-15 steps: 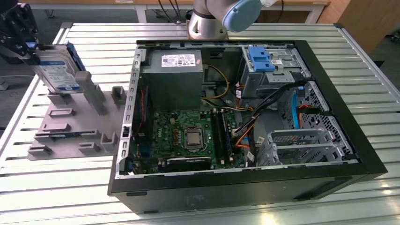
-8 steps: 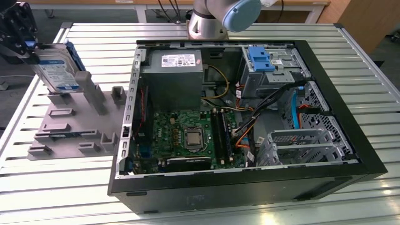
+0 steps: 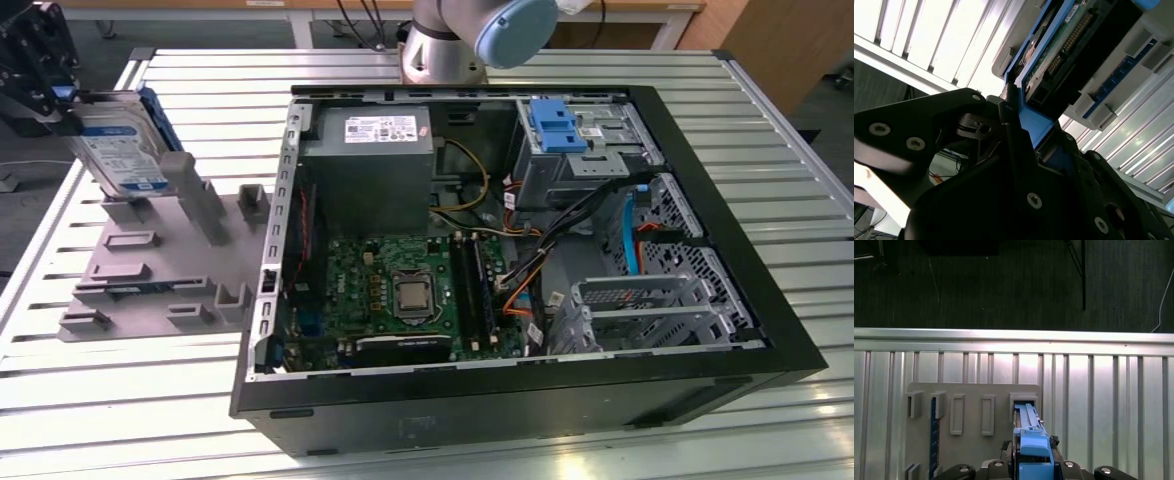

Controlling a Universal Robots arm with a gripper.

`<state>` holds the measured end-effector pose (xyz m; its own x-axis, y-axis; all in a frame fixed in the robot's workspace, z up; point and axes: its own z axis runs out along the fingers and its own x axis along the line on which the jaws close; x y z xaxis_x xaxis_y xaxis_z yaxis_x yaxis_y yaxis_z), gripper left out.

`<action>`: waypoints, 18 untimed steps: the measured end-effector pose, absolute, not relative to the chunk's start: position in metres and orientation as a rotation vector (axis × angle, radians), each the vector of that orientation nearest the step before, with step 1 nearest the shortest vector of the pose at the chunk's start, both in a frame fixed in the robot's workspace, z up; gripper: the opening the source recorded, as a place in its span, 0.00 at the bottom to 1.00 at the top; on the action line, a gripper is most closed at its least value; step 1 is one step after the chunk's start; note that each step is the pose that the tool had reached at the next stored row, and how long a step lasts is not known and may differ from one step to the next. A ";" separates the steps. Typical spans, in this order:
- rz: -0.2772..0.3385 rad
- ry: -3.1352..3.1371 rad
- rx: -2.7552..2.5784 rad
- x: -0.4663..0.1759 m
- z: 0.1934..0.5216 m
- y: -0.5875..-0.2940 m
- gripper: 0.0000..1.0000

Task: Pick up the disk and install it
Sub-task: 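Pick up the disk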

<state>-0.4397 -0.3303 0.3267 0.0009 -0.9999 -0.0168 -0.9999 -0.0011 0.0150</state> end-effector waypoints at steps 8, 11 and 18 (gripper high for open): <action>0.035 2.219 -2.222 -0.440 0.329 -0.330 0.36; 0.035 2.219 -2.222 -0.440 0.329 -0.330 0.36; 0.035 2.219 -2.222 -0.440 0.331 -0.330 0.36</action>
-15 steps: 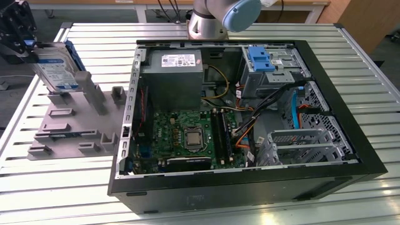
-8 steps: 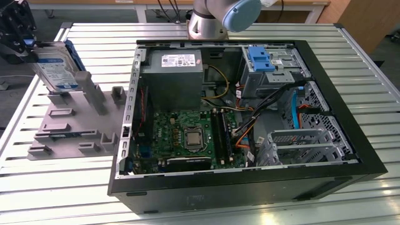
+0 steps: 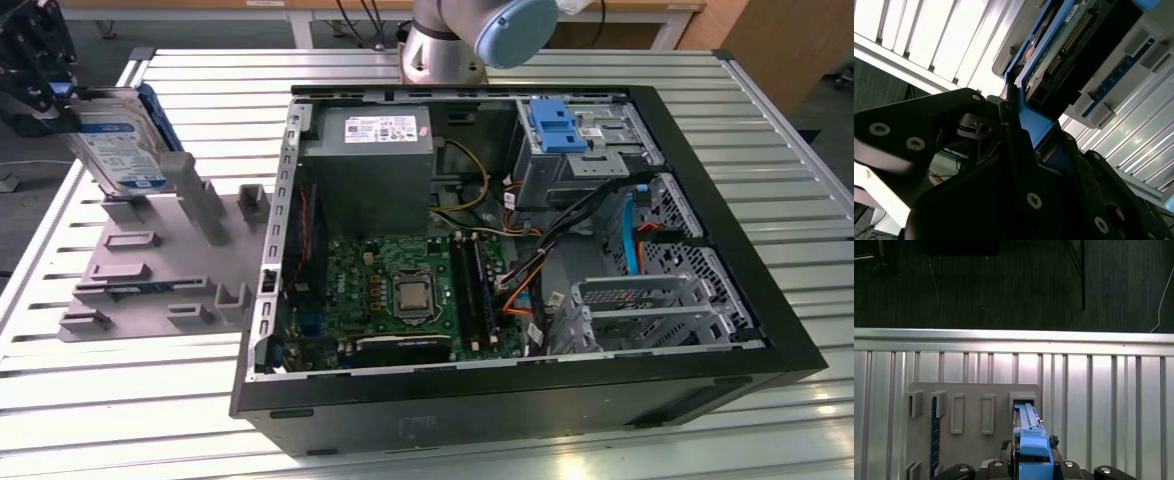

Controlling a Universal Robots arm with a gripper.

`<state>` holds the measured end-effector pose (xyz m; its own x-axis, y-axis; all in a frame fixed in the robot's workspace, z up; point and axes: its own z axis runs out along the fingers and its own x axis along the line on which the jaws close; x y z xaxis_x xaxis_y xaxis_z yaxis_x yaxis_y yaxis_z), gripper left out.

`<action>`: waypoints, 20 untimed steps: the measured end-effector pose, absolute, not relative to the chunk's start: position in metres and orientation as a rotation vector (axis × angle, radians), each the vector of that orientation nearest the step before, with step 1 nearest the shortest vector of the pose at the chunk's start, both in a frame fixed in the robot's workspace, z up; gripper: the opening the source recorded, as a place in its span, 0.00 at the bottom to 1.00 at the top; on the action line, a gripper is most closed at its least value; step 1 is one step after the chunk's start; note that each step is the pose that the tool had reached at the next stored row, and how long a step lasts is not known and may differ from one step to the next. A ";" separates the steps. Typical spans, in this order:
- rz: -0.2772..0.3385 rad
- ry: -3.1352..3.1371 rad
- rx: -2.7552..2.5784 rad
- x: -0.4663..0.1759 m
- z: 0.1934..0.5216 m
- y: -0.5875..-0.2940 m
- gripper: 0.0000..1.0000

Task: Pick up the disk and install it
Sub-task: 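Pick up the disk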

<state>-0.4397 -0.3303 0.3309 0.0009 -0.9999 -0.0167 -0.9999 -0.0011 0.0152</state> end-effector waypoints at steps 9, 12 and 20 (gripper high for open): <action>0.035 2.219 -2.222 -0.440 0.335 -0.330 0.36; 0.035 2.219 -2.222 -0.440 0.336 -0.330 0.36; 0.035 2.219 -2.222 -0.440 0.339 -0.330 0.36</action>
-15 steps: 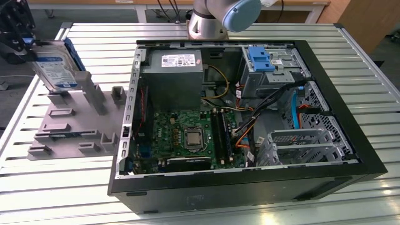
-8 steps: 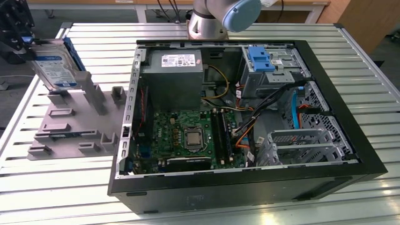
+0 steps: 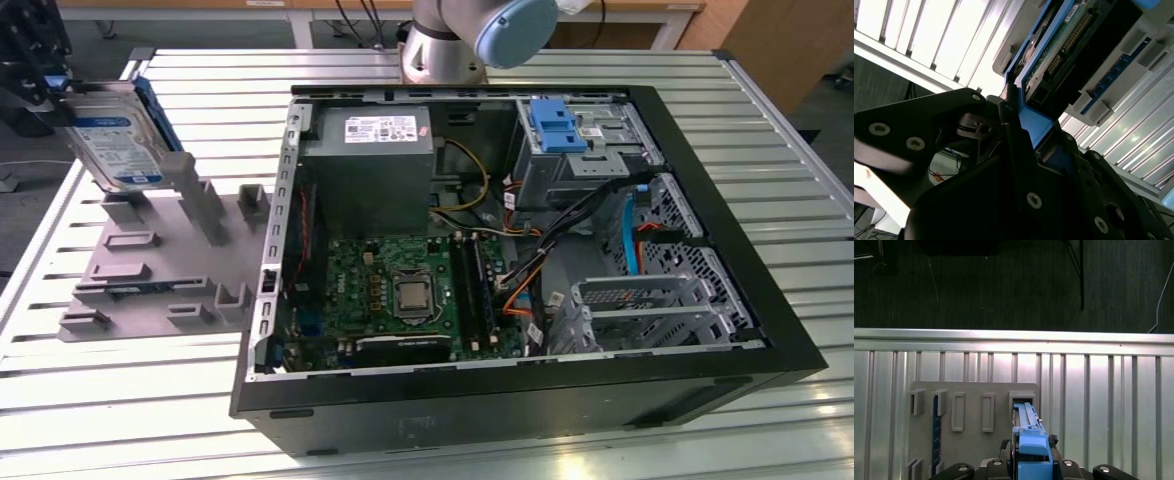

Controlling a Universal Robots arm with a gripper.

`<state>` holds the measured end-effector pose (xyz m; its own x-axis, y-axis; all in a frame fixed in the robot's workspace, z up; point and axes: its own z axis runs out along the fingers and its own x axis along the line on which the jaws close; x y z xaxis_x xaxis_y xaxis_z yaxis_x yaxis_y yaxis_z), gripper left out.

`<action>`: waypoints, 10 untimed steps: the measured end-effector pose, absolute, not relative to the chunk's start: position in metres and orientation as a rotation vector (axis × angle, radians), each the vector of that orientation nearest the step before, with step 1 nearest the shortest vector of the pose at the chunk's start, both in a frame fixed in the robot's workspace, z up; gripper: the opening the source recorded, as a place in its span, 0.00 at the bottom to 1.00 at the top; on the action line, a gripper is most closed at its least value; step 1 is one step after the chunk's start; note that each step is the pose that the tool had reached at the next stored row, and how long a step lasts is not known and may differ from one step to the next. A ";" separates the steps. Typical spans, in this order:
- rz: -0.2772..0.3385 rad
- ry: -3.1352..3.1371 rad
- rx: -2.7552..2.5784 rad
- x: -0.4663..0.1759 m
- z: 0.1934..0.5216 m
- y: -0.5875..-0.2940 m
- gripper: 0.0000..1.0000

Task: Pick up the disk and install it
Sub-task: 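Pick up the disk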

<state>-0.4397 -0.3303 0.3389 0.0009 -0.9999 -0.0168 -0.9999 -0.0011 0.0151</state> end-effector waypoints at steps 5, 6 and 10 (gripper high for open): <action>0.035 2.219 -2.222 -0.440 0.340 -0.330 0.36; 0.035 2.219 -2.222 -0.440 0.340 -0.330 0.36; 0.035 2.219 -2.222 -0.440 0.341 -0.330 0.36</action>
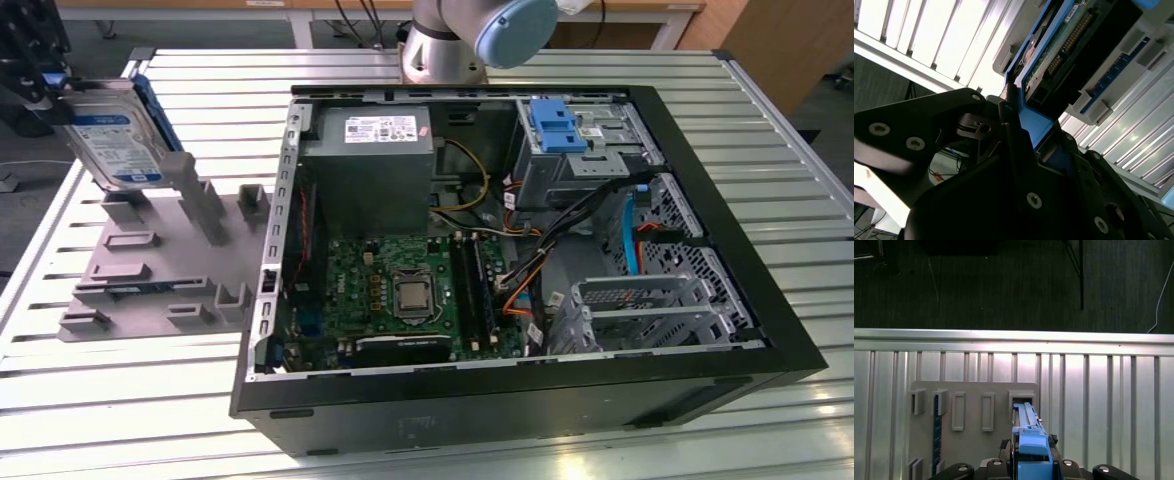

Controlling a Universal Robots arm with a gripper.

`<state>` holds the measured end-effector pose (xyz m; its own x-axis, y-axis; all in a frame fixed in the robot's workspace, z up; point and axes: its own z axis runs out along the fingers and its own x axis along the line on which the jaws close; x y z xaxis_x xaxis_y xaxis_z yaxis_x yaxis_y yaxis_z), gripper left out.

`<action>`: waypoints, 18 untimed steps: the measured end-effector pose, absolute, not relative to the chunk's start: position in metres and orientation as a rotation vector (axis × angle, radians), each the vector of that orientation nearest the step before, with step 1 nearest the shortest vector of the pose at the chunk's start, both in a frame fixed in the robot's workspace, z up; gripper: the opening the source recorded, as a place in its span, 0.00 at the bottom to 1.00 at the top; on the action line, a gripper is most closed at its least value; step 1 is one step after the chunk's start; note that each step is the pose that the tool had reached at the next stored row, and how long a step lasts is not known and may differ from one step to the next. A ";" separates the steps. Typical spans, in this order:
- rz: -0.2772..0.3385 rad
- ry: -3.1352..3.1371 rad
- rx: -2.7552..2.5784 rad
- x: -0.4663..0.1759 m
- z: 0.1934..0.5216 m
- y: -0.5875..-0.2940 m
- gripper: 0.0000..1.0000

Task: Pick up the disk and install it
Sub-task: 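Pick up the disk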

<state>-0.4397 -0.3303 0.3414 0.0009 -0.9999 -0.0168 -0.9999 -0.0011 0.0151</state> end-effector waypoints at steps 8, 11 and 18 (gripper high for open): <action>0.035 2.219 -2.222 -0.440 0.344 -0.330 0.36; 0.035 2.219 -2.222 -0.440 0.345 -0.330 0.36; 0.035 2.219 -2.222 -0.440 0.347 -0.330 0.36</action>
<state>-0.4397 -0.3303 0.3469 0.0009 -0.9999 -0.0168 -0.9999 -0.0011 0.0150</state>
